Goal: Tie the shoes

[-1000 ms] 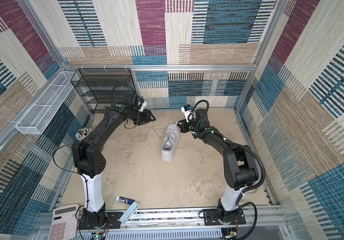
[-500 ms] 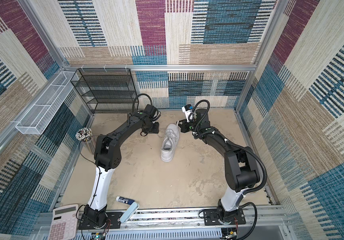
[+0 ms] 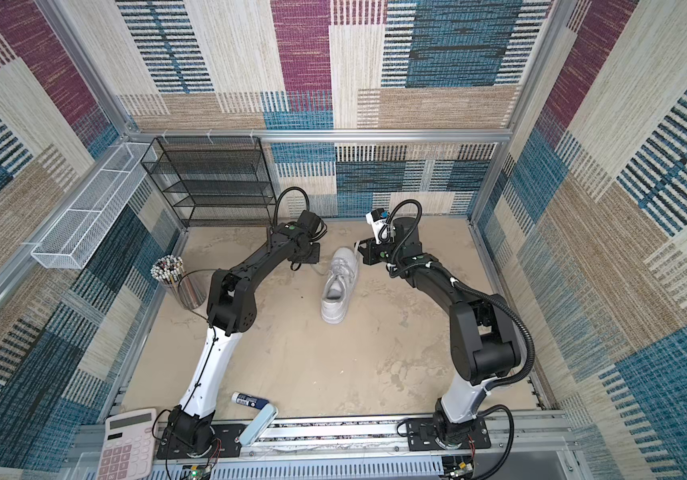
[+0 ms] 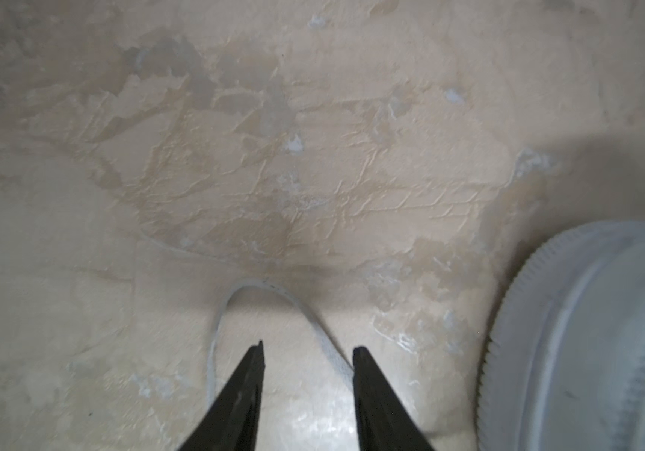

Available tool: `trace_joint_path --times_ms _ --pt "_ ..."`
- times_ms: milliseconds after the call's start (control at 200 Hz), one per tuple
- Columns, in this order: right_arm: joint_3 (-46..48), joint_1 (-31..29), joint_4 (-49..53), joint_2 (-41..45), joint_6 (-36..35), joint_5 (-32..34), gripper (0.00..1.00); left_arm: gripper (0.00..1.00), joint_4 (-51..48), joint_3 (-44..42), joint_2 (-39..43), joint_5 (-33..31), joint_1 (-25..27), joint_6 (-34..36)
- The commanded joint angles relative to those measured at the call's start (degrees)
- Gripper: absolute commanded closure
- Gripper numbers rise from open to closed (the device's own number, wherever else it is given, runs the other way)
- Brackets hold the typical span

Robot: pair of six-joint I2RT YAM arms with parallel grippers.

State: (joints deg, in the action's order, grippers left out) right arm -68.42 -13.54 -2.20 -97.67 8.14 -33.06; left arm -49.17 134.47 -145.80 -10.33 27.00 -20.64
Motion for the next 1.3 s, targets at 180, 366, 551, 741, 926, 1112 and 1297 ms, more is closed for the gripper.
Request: trace_joint_path --times_ms 180,366,551,741,926,1112,1297 --pt "1.39 0.25 -0.55 1.27 0.48 -0.66 1.00 0.69 -0.88 2.67 -3.64 -3.11 1.42 2.16" --pt "3.37 0.84 -0.74 2.95 0.89 -0.10 1.00 0.89 -1.22 1.52 -3.91 -5.03 1.98 3.76" --pt "5.71 1.06 -1.54 5.94 2.85 2.12 1.00 1.00 -3.77 -0.62 4.94 -10.25 1.93 4.97" --pt "5.57 1.15 5.19 9.86 6.92 11.05 1.00 1.00 -4.86 -4.97 16.97 -15.22 -0.32 10.45" --pt "13.34 1.15 4.19 19.52 13.65 21.42 1.00 1.00 -8.69 -8.59 25.13 -16.77 -3.72 11.75" --pt "18.61 1.49 6.68 26.39 16.62 31.21 1.00 1.00 -8.84 -15.82 33.25 -17.62 -6.16 12.58" --pt "18.84 3.28 10.68 28.86 17.70 38.85 1.00 1.00 -8.76 -21.30 39.08 -17.03 -6.70 12.90"
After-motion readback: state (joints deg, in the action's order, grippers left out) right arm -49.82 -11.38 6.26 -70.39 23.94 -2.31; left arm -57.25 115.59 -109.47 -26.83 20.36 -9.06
